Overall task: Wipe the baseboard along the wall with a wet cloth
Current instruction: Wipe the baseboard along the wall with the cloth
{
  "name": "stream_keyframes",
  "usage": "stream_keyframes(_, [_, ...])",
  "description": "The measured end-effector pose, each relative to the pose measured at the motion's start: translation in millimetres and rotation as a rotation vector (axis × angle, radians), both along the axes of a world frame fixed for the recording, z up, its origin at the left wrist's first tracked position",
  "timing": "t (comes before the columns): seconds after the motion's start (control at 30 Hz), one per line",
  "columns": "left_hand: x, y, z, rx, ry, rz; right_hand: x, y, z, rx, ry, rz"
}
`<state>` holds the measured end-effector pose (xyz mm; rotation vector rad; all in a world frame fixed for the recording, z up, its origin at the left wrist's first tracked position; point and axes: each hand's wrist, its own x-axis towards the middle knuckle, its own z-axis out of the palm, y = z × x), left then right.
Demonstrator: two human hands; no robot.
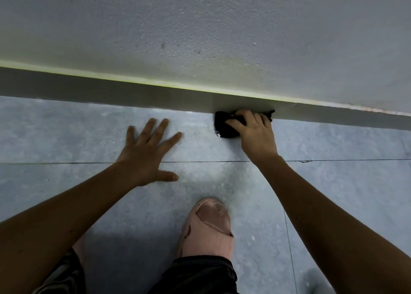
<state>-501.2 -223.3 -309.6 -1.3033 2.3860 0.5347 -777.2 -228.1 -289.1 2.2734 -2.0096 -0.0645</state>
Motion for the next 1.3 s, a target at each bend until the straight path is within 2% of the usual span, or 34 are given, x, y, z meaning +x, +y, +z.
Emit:
stream_keyframes(0.07, [0,0,0,0.003,0.004,0.001,5,7,-1,-0.017,-0.067,-0.075])
stream_keyframes(0.17, [1,0,-1,-0.001,-0.003,-0.003,21,13,6,-0.034,-0.313,-0.388])
stream_keyframes(0.2, [0,0,0,-0.004,-0.007,-0.006,26,11,7,-0.046,-0.337,-0.503])
stream_keyframes(0.27, [0,-1,2,-0.002,-0.006,-0.005,35,4,8,-0.022,-0.233,-0.585])
stream_keyframes(0.37, [0,-3,3,-0.003,-0.005,-0.004,47,2,-2,0.089,-0.147,-0.494])
stream_keyframes(0.47, [-1,-3,3,-0.005,-0.006,-0.004,46,9,-6,-0.035,-0.2,-0.518])
stream_keyframes(0.53, [-1,-4,3,-0.003,-0.001,-0.003,42,20,-8,-0.076,-0.15,-0.426])
stream_keyframes(0.63, [0,-3,2,0.002,0.003,-0.004,33,28,-12,0.074,-0.128,-0.338])
stream_keyframes(0.7, [0,-3,2,-0.003,0.005,-0.007,24,25,-11,0.14,-0.145,-0.354])
stream_keyframes(0.83, [0,-3,2,-0.005,0.016,0.0,21,13,-1,0.046,-0.224,-0.444])
stream_keyframes(0.9, [2,-2,2,-0.009,0.017,-0.002,29,10,0,0.128,-0.308,-0.482])
stream_keyframes(1.03, [3,-2,0,-0.019,0.013,-0.01,47,16,-5,0.274,-0.258,-0.455])
stream_keyframes(1.17, [3,-2,-2,-0.029,0.029,-0.006,60,22,-4,0.311,-0.222,-0.334])
stream_keyframes(1.23, [4,-1,-4,-0.034,0.042,0.001,59,23,-5,0.32,-0.275,-0.309])
stream_keyframes(1.3, [5,-1,-5,-0.046,0.041,0.002,52,19,-5,0.311,-0.373,-0.37])
